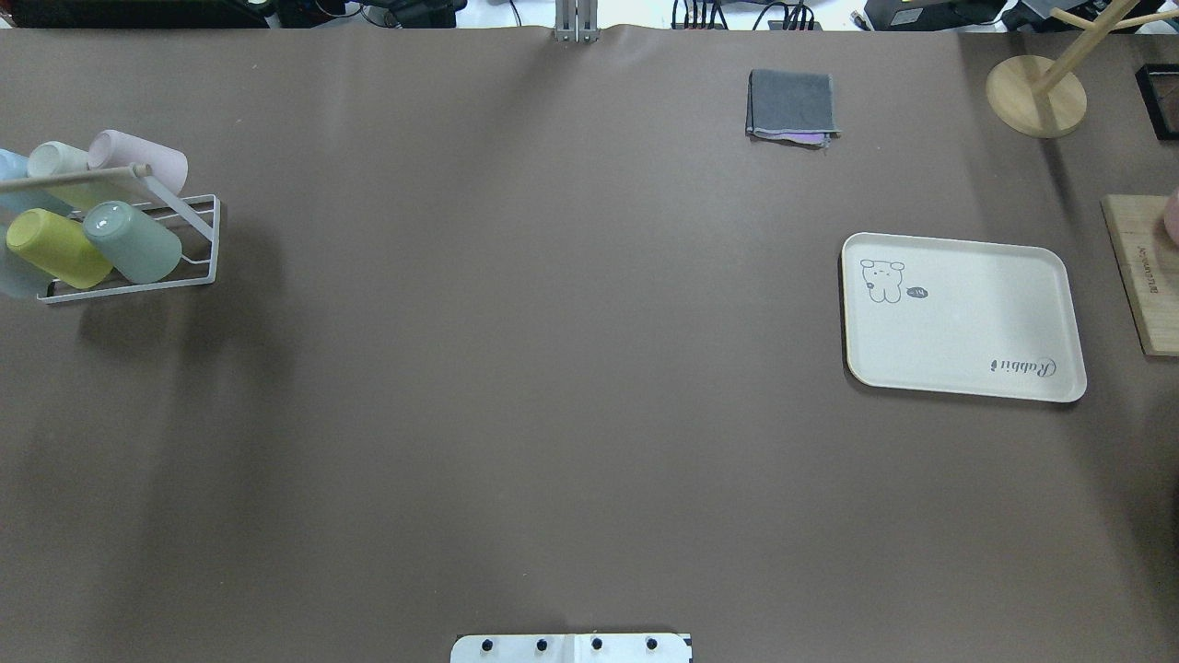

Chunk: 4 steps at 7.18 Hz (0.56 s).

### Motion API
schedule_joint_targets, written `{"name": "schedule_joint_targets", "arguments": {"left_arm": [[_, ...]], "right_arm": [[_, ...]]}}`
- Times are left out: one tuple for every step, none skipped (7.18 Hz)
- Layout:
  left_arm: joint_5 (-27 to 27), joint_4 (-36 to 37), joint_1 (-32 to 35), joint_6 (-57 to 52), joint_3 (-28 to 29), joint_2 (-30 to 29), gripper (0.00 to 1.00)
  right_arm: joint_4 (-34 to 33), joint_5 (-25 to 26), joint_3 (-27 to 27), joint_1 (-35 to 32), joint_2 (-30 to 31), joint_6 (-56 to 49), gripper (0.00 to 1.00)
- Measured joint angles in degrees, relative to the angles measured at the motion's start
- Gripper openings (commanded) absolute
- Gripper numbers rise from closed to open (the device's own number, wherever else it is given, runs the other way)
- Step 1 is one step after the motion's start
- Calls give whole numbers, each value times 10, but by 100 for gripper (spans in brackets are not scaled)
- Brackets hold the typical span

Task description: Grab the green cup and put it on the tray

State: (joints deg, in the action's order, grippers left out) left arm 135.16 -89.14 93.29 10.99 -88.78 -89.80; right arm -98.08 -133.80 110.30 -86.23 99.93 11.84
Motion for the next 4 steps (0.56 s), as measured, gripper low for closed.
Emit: {"name": "schedule_joint_targets", "arguments": {"left_arm": [[0,0,0,0,0,0,99],[0,0,0,0,0,0,99],[0,0,0,0,1,0,99],[0,0,0,0,2,1,99]], "right_arm": [[2,0,0,0,-1,0,100],[6,1,-2,4,-6,1,100],[8,2,-7,14,-13,4,100],[9,3,-18,27,-26,6,100]]}}
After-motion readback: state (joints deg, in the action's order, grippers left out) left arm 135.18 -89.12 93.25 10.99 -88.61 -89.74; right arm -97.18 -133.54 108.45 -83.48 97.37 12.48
